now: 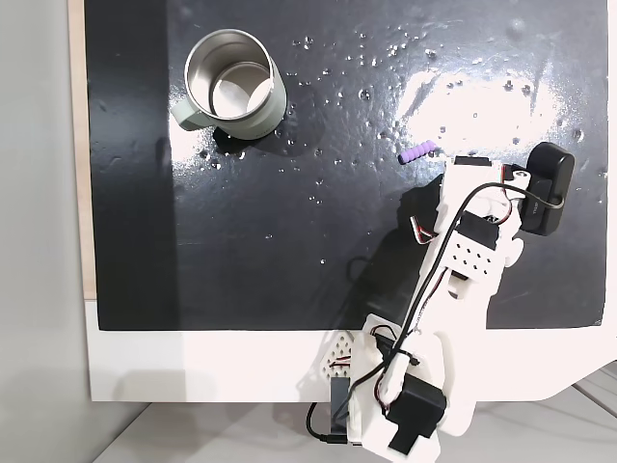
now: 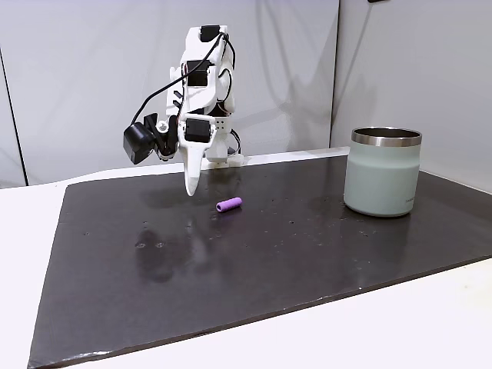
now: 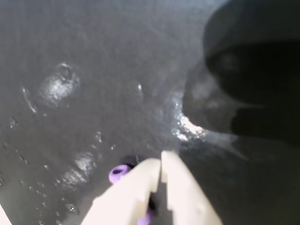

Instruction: Grasp a pengrip and put it in the cup.

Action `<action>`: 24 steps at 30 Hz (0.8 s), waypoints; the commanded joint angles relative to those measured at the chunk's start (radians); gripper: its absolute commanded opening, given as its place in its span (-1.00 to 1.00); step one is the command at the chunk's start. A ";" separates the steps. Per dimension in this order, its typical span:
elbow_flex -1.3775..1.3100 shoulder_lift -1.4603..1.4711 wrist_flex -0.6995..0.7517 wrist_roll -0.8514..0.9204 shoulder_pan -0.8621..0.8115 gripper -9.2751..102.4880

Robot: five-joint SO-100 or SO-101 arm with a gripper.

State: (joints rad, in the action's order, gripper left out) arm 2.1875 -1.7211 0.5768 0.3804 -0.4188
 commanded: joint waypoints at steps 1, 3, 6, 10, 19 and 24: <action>-0.071 0.008 -0.048 -0.005 -0.006 -0.84; -0.091 0.029 -0.049 -0.011 -0.002 -0.84; -0.140 0.071 -0.034 -0.025 0.006 -0.84; -0.155 0.084 -0.021 -0.025 0.029 -0.84; -0.224 0.058 0.202 -0.031 0.126 -0.84; -0.236 0.028 0.264 -0.025 0.158 -0.84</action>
State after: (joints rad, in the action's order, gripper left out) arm 2.0233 -1.6352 0.8130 0.3590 -0.2807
